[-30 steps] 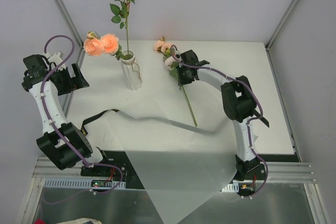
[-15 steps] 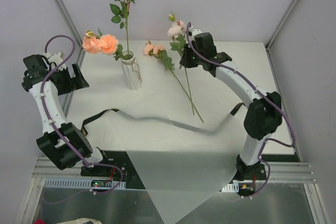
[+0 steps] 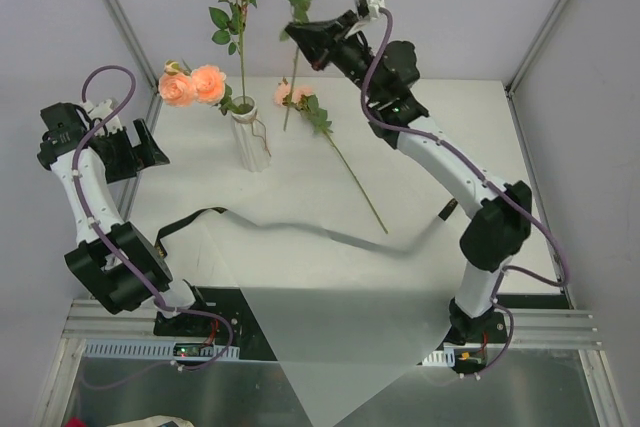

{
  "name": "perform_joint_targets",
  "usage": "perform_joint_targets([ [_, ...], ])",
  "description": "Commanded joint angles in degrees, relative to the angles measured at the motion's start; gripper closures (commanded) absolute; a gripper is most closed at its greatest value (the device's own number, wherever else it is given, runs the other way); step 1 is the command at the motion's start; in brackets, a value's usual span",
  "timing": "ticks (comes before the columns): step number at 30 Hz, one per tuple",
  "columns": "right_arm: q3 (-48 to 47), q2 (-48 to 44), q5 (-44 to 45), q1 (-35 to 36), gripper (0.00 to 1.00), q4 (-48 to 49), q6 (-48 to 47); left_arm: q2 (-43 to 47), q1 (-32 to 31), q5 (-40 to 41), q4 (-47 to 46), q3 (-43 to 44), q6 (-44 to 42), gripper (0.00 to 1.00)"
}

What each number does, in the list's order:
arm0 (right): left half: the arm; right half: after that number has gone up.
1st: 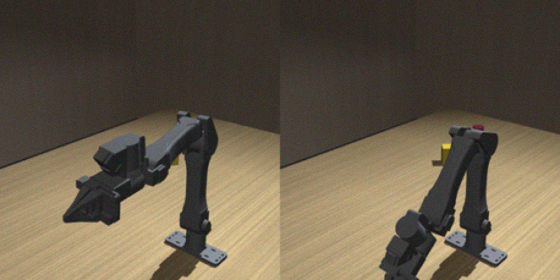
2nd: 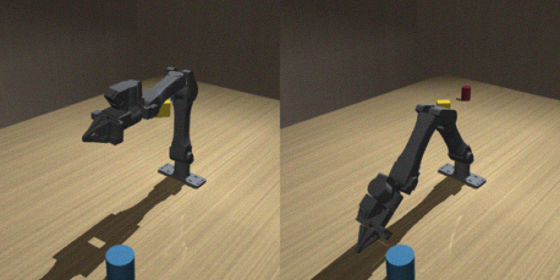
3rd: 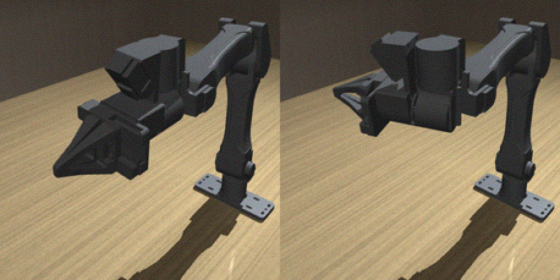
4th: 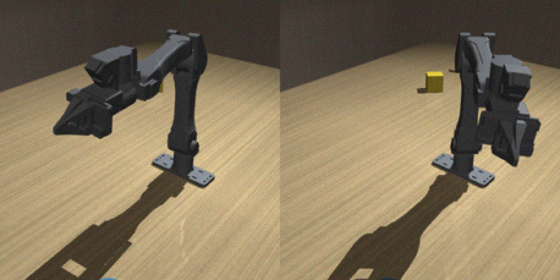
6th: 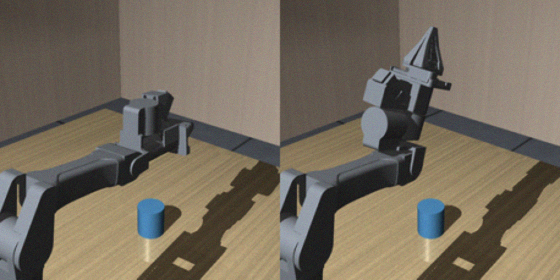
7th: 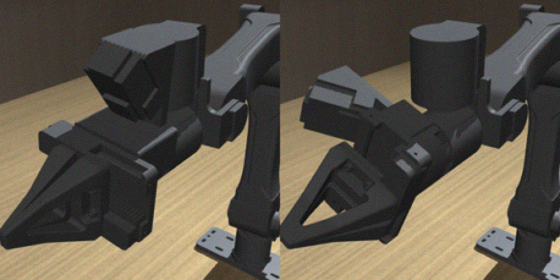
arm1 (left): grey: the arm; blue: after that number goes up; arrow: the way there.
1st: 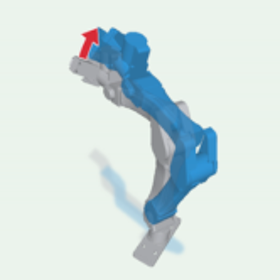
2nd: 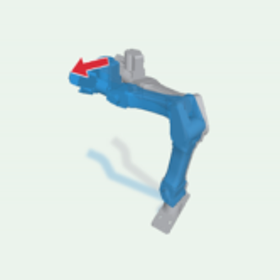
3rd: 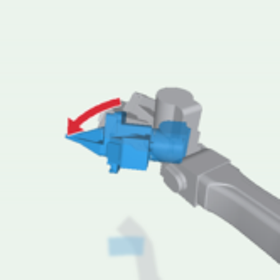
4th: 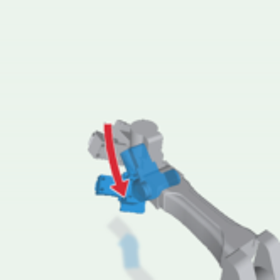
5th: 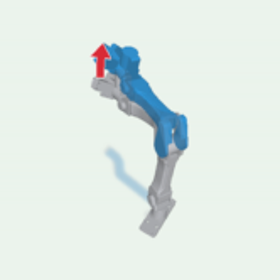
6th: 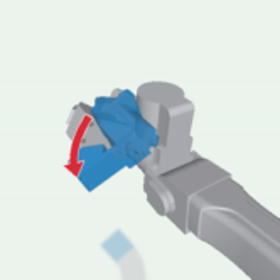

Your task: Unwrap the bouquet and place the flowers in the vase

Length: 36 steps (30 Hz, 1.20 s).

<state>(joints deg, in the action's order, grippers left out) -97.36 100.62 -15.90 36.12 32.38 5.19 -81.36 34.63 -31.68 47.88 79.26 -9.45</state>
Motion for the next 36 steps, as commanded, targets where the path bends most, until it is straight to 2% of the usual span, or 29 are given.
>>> perform_joint_targets([
  [1, -16.51, 8.26, -5.37, 5.27, 0.99, 18.51, -3.78, -0.99, 0.44, -2.95, 1.6, -0.07, 0.75, 0.01],
  [4, -26.69, 14.77, -5.28, 7.56, 0.99, 17.19, -7.19, -0.9, 0.61, -3.47, 1.69, -0.95, -0.12, 0.01],
  [8, -31.57, 20.13, -3.79, 8.97, 0.99, 16.22, -9.58, -0.9, 0.7, -3.91, 1.87, -1.74, -1.09, 0.01],
  [25, -27.35, 24.45, -2.21, 8.27, 0.99, 15.08, -13.1, 0.5, 2.46, -8.13, 2.04, -2.45, -2.41, 0.01],
  [29, -30.16, 27.34, -1.85, 8.27, 0.99, 6.92, -12.14, 1.64, 2.46, -8.22, 2.22, -2.62, -4.07, 0.01],
  [36, -27.18, 27.79, -2.21, 8.53, 0.99, 1.73, -12.22, 2.17, 2.46, -9.62, 2.48, -3.59, -4.61, 0.01],
])
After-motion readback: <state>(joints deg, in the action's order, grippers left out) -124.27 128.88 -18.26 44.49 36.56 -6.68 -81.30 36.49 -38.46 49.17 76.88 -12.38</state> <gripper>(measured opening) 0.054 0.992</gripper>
